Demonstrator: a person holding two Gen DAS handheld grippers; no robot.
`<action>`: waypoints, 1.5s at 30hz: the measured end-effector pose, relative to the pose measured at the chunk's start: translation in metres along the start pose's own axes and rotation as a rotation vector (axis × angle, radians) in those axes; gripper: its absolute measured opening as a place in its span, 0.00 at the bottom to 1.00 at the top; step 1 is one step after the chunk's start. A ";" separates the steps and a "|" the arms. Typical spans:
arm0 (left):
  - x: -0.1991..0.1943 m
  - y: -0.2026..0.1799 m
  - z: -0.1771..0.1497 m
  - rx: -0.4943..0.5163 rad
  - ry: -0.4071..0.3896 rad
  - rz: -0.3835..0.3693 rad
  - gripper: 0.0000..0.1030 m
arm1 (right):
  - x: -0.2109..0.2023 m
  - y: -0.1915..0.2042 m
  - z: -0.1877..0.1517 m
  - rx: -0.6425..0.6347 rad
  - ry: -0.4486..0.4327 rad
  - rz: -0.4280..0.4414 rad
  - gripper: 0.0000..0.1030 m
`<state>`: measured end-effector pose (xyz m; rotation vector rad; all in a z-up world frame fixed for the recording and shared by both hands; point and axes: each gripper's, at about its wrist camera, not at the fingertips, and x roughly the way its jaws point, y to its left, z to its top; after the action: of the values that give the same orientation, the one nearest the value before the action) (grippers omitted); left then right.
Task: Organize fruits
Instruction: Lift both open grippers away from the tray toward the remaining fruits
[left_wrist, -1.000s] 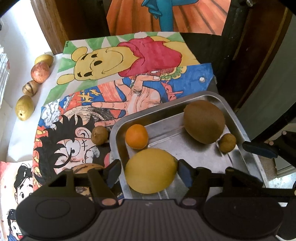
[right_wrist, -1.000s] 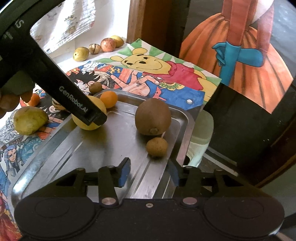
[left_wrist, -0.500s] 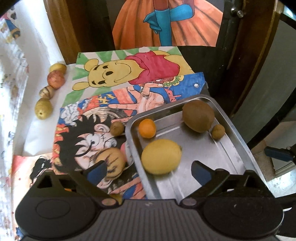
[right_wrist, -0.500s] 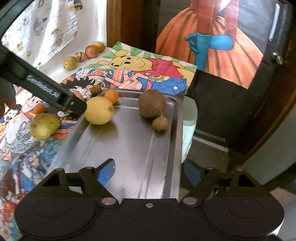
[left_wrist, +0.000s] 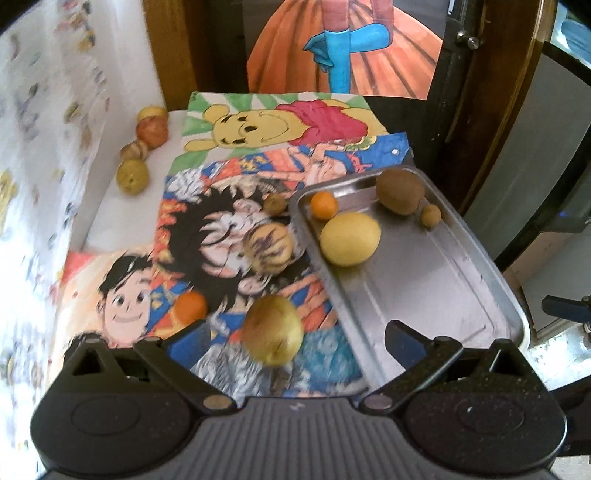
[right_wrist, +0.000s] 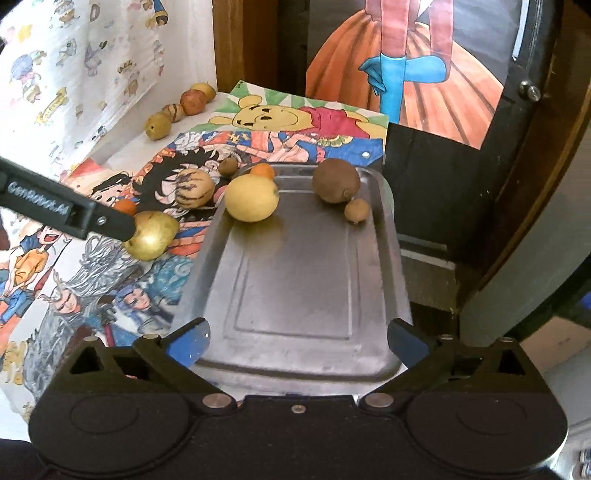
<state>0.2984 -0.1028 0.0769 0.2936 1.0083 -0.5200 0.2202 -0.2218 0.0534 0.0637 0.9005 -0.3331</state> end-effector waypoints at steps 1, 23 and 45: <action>-0.003 0.004 -0.005 -0.004 0.003 -0.002 0.99 | -0.002 0.003 -0.001 0.004 0.006 -0.002 0.99; -0.022 0.079 -0.106 -0.040 0.202 0.077 0.99 | 0.004 0.069 -0.028 0.072 0.274 0.117 0.99; -0.017 0.108 -0.116 -0.163 0.231 0.161 0.99 | 0.015 0.086 -0.016 -0.076 0.337 0.195 0.99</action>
<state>0.2659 0.0463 0.0320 0.2904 1.2318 -0.2593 0.2432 -0.1411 0.0241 0.1398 1.2293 -0.1061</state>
